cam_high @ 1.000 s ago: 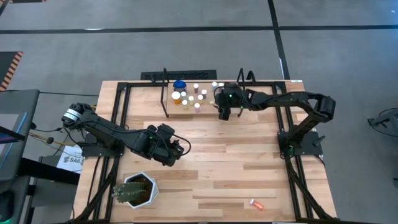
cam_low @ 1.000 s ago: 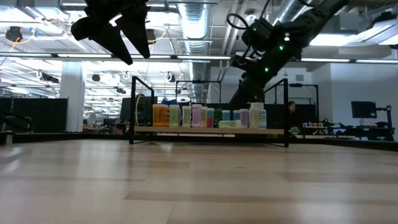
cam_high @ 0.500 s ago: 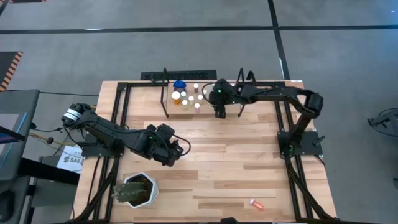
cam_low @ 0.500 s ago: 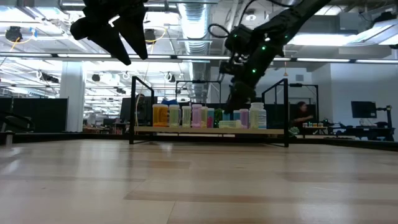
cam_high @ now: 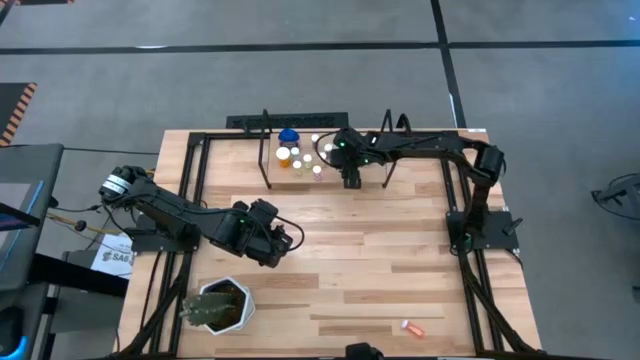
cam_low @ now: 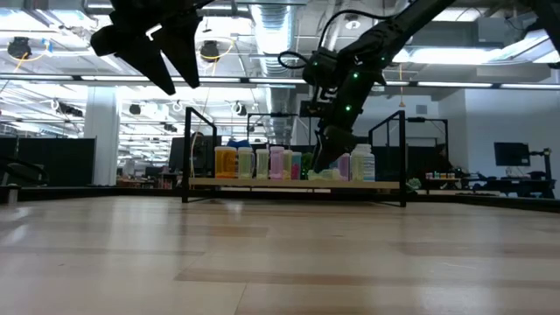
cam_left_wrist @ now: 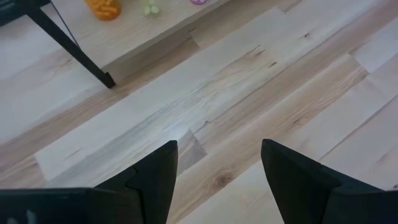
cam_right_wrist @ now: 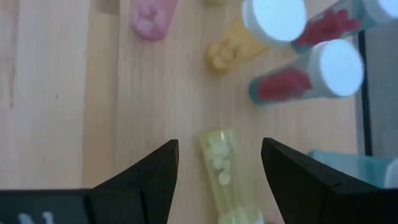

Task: Pick and place medicine bottles onto shelf by color
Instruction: Put the yellow pill bottle on the shelf

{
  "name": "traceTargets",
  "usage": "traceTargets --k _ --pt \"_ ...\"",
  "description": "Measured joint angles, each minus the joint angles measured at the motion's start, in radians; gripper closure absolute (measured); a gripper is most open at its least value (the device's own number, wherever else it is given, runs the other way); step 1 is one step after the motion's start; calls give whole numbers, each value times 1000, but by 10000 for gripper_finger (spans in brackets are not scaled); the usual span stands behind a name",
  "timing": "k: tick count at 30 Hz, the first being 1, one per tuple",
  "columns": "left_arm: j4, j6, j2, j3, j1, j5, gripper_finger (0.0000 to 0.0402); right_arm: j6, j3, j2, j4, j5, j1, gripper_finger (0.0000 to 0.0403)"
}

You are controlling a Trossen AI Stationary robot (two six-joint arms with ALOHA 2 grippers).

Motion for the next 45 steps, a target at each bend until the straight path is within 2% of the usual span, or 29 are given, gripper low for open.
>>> traceTargets --k 8,18,28,32,40,45 --pt "-5 0 0 0 0 6 182 -16 0 0 -58 -23 -37 149" --pt "3 0 0 0 0 22 182 -11 0 7 -50 -80 -43 149" --pt "3 0 0 0 0 37 182 -6 3 42 -56 -87 -41 152" --pt "3 0 0 0 0 37 182 -5 3 43 -59 -87 -41 176" --pt "3 0 0 0 0 36 182 -6 0 43 -69 -87 -32 254" --pt "8 0 0 0 0 35 182 -7 42 41 -163 -80 -18 292"
